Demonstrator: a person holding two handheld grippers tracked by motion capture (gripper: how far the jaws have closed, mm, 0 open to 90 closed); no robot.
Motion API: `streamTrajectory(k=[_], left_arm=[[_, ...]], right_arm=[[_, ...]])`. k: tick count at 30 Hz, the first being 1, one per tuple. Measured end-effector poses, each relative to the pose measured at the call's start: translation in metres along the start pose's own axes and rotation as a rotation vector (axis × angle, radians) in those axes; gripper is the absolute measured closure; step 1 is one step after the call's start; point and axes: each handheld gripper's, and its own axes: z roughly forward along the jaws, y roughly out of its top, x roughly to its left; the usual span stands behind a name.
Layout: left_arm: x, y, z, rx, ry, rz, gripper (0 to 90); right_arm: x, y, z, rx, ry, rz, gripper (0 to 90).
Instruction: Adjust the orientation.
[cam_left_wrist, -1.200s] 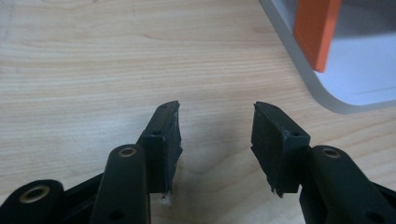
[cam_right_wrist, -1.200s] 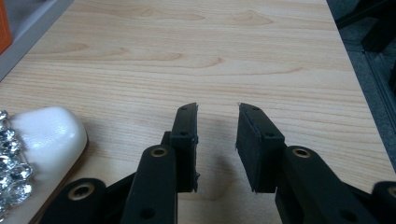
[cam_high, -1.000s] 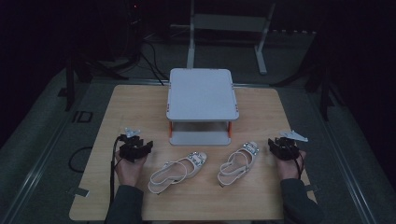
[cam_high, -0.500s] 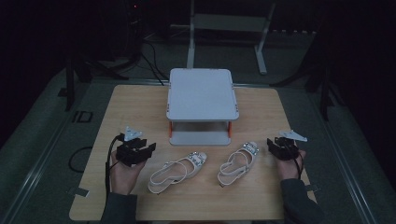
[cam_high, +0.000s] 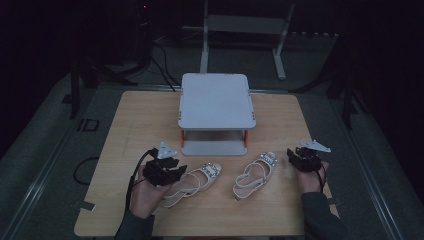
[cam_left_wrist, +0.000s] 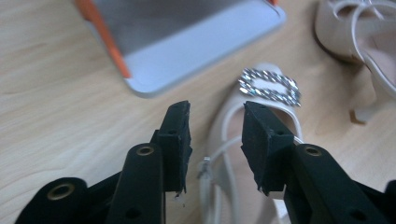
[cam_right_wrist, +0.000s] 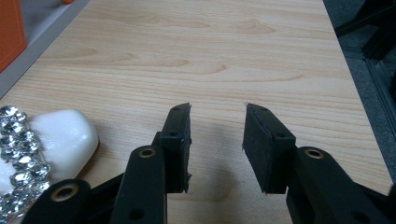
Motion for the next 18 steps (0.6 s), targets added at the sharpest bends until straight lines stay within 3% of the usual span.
streamTrajectory(k=[2,5,10,18], left_arm=[[-0.002,0.000,0.003,0.014,-0.004,0.010,60.9],[-0.004,-0.002,0.015,0.072,-0.010,0.035,59.2],[-0.003,-0.007,0.030,0.151,0.020,0.047,54.8],[0.007,-0.014,0.045,0.206,0.009,0.007,55.4]], right_arm=[[0.000,0.000,0.000,0.000,0.000,0.002,61.2],[0.000,0.000,0.000,-0.001,0.002,0.001,61.1],[-0.001,0.000,0.000,0.001,0.001,0.001,61.1],[-0.001,-0.001,0.001,0.006,0.001,0.007,60.9]])
